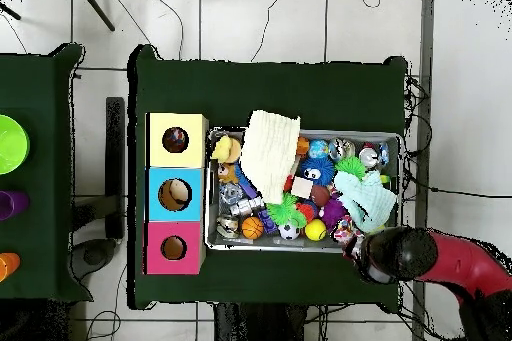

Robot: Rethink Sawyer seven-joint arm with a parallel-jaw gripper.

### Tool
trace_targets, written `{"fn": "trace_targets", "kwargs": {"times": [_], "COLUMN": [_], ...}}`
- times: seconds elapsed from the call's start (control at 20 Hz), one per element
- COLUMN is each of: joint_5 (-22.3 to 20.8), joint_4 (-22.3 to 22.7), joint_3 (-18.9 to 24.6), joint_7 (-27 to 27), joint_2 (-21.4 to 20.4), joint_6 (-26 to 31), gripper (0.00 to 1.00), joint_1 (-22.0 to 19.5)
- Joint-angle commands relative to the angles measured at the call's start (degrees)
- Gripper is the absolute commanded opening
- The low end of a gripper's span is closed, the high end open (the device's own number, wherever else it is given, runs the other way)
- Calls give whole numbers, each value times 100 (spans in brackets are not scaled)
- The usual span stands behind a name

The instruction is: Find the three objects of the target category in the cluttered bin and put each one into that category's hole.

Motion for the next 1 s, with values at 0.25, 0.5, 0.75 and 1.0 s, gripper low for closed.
{"fn": "trace_targets", "kwargs": {"times": [0.25, 0.5, 0.75, 1.0], "joint_5": [-490, -538, -561, -599], "joint_4": [178, 155, 123, 113], "joint_3": [-62, -91, -91, -90], "joint_7": [-525, -577, -626, -636], "joint_2": [388, 479, 527, 580], "joint_6": [-727, -832, -855, -918], "gripper": [100, 100, 100, 100], "joint_1": [-69, -130, -176, -218]}}
